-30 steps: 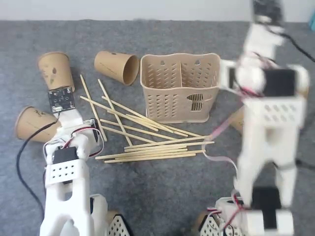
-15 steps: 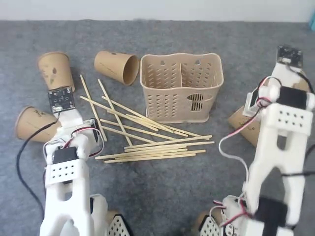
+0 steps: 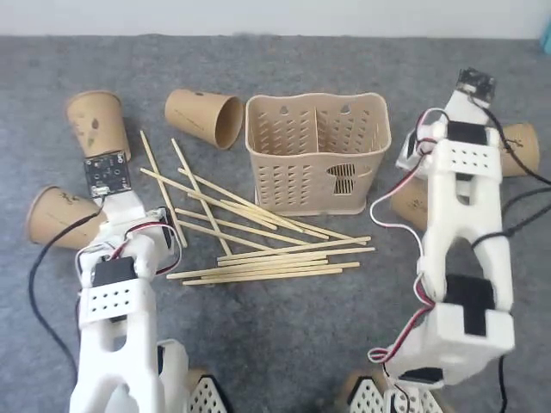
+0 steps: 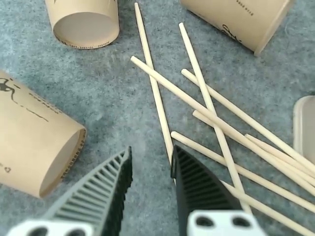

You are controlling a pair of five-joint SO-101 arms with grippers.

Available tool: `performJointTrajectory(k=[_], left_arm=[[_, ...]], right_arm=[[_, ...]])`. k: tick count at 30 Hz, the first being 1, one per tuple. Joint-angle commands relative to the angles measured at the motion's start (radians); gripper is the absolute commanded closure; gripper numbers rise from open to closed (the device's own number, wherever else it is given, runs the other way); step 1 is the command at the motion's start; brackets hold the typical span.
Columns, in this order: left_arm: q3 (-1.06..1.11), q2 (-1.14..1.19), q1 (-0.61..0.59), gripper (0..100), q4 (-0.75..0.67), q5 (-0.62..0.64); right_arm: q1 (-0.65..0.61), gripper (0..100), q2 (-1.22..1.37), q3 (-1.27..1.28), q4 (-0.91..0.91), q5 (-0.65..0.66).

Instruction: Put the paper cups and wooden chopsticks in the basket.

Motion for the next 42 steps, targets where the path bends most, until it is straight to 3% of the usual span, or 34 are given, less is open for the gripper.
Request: performJointTrajectory(k=[1, 20, 30, 36, 42], left_arm=[[-0.008, -0.006, -0.008, 87, -0.026, -0.003], [-0.008, -0.005, -0.005, 88, -0.026, -0.003], [-0.008, -0.005, -0.003, 88, -0.026, -0.003], [-0.008, -0.005, -0.003, 88, -0.028, -0.003], [-0.008, -0.003, -0.006, 88, -0.028, -0.003]], right_arm=[[-0.013, 99.1, 0.007, -0.094, -0.013, -0.009], [-0.039, 99.1, 0.016, -0.193, 0.067, -0.049], [0.113, 99.1, 0.166, -0.201, 0.249, 0.15], [0.177, 99.1, 0.028, -0.201, 0.39, 0.245], [0.266, 99.1, -0.119, -0.193, 0.526, 0.44]])
